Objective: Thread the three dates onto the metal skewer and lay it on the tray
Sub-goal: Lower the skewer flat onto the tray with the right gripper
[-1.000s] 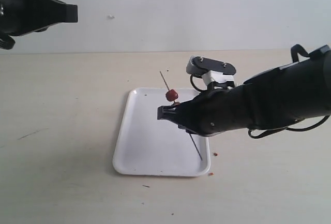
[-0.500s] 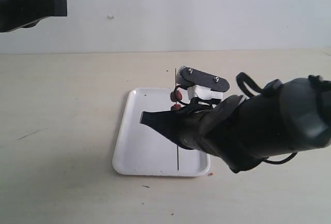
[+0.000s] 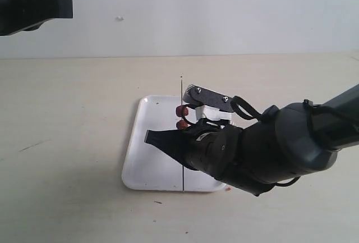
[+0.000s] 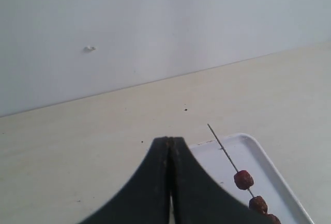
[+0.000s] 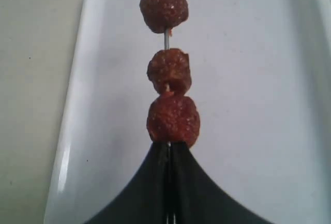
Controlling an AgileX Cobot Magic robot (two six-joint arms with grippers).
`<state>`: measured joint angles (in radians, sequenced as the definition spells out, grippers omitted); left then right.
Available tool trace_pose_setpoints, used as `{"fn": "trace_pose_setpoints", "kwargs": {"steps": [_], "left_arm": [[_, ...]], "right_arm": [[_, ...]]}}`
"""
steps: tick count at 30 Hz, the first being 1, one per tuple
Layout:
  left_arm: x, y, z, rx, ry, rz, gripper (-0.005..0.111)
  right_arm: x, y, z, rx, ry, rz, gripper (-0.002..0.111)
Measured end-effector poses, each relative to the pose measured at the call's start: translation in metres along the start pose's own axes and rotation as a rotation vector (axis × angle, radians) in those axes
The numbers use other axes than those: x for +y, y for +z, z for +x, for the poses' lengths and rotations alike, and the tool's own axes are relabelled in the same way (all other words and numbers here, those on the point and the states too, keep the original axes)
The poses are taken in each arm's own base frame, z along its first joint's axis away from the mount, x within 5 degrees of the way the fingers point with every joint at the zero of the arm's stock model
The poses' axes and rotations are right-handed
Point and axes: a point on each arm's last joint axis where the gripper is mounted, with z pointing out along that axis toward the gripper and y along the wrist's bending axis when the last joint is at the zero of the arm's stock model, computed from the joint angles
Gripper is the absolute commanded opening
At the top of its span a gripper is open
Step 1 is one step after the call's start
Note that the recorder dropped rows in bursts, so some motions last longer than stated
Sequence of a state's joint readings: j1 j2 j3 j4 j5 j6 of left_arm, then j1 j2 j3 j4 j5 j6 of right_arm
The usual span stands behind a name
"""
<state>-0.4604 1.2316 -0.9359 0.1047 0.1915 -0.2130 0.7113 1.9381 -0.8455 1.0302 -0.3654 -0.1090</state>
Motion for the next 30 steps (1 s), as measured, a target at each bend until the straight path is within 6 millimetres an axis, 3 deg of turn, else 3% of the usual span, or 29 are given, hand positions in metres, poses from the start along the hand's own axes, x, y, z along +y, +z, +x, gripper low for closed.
{"fn": "trace_pose_setpoints", "kwargs": {"steps": [9, 30], "left_arm": [[0.0002, 0.0000, 0.0007, 0.008, -0.015, -0.002, 0.000], [0.0004, 0.0000, 0.0022, 0.024, -0.025, -0.005, 0.000]], "right_arm": [[-0.0005, 0.0014, 0.0036, 0.028, -0.001, 0.000, 0.000], [-0.0003, 0.0013, 0.0048, 0.043, -0.001, -0.002, 0.031]]}}
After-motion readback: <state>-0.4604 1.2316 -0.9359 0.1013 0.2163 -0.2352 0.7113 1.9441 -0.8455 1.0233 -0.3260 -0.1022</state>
